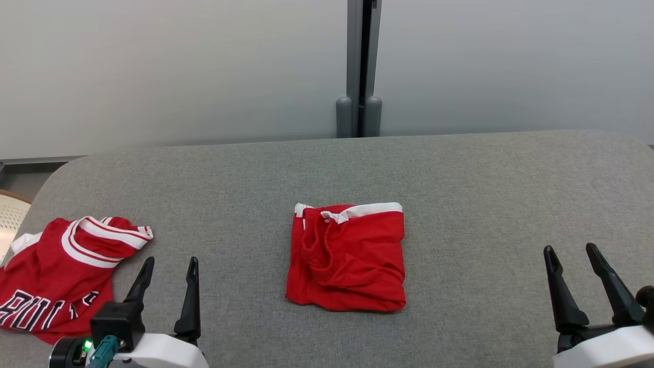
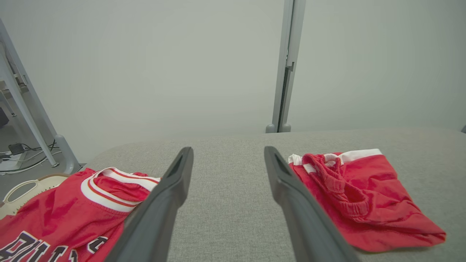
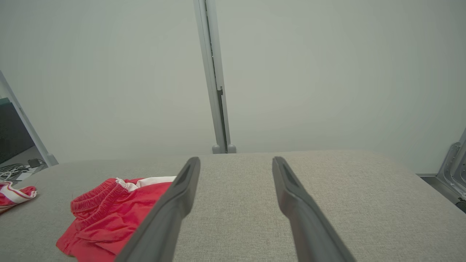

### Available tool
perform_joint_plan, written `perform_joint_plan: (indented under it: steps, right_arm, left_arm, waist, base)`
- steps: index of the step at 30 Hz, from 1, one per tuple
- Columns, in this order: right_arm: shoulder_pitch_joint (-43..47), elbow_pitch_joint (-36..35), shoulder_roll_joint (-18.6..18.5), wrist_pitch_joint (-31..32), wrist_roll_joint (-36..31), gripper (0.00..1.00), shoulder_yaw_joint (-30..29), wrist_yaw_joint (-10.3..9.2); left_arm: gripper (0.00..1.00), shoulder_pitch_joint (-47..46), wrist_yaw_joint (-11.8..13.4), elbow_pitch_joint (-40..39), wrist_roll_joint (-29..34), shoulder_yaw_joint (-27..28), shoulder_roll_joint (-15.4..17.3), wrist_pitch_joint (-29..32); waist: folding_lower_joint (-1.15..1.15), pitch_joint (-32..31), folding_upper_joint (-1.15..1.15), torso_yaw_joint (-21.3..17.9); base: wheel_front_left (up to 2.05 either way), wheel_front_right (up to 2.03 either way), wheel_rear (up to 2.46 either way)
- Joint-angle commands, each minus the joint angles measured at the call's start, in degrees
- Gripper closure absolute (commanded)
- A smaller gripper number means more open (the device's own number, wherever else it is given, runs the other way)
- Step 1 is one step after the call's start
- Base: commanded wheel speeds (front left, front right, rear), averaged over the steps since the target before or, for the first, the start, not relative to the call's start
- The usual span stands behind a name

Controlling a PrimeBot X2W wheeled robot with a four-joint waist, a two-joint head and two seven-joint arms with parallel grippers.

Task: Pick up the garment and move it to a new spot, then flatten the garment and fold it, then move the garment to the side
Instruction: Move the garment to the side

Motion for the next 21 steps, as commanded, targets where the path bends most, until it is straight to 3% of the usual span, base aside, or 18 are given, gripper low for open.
perform_joint_plan:
  steps: [1,11,17,21]
  right_arm:
    - [0.59,-0.11,-0.08,-0.05,-0.26,0.0,-0.1,0.0]
    - [0.49,1.32,0.02,0.51,-0.09,0.0,-0.71,0.0]
    - [-2.95,5.76,-0.28,0.21,1.31,0.0,0.44,0.0]
    - [-8.68,13.93,-1.33,-0.51,3.43,0.0,3.1,0.0]
  left_arm:
    - [0.0,-0.59,0.33,0.08,-0.22,-0.03,0.33,0.02]
    - [0.0,-2.82,-0.5,0.53,0.11,-1.0,-0.38,-0.86]
    - [0.0,-7.11,-0.88,-0.27,0.57,-1.14,-1.74,-2.64]
    - [0.0,-11.51,-1.54,-0.2,0.8,-1.12,-3.33,-5.16]
  waist:
    - [0.0,0.01,0.0,0.08]
    - [0.0,0.7,0.0,2.5]
    - [0.0,4.42,0.0,7.15]
    - [0.0,9.58,0.0,11.64]
  base:
    - [0.0,0.0,0.0]
    - [0.0,0.0,0.0]
    - [0.0,0.0,0.0]
    - [0.0,0.0,0.0]
